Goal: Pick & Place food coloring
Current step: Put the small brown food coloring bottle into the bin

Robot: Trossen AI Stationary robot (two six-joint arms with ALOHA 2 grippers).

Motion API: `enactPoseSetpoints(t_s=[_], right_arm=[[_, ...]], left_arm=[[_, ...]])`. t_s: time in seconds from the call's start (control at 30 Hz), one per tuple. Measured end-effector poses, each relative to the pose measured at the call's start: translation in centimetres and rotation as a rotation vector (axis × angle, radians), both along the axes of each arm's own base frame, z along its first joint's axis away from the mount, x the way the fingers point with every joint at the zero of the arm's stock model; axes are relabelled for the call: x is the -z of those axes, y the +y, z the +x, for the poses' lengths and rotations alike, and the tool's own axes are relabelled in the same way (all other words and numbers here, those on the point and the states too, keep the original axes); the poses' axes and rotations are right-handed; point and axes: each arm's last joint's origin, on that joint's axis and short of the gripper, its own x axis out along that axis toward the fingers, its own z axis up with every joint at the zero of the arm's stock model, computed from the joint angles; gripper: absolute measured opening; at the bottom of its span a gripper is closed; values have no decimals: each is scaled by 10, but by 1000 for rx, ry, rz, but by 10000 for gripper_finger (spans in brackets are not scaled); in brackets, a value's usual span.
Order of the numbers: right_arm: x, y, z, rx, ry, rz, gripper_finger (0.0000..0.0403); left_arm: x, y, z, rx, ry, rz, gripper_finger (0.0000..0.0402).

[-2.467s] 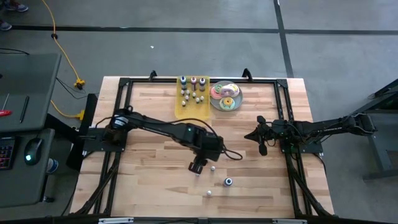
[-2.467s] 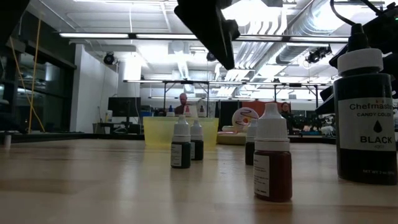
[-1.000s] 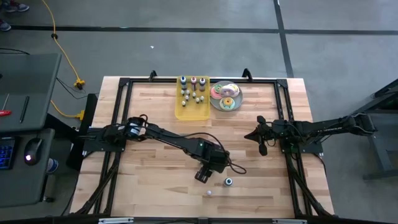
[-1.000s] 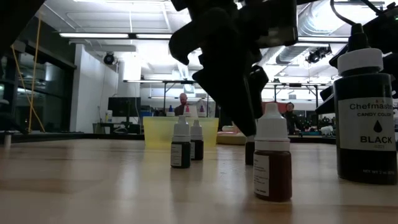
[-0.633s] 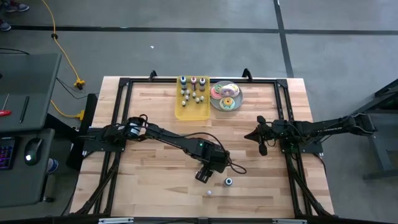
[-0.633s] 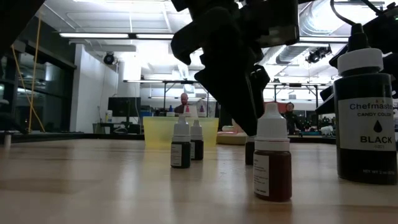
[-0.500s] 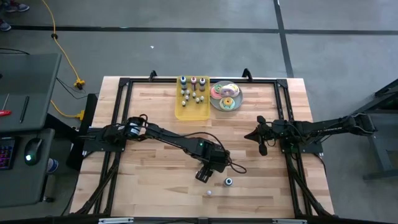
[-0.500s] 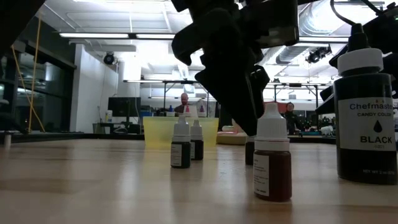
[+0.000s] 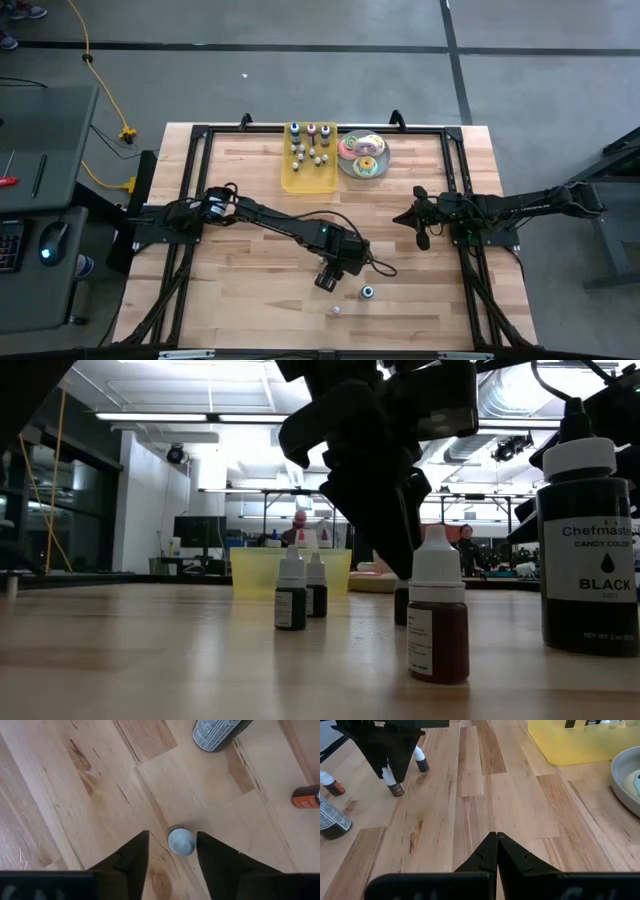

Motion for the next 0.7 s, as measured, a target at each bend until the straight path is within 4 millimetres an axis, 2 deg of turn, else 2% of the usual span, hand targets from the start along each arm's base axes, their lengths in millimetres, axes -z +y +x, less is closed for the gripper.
enactPoseSetpoints(t_s=[0.2, 0.7], right_arm=[[0, 0, 0, 0, 0, 0, 0], [0, 0, 0, 0, 0, 0, 0]], left_arm=[[0, 2, 0, 1, 9, -9, 116], [0, 3, -1, 3, 19, -7, 43]])
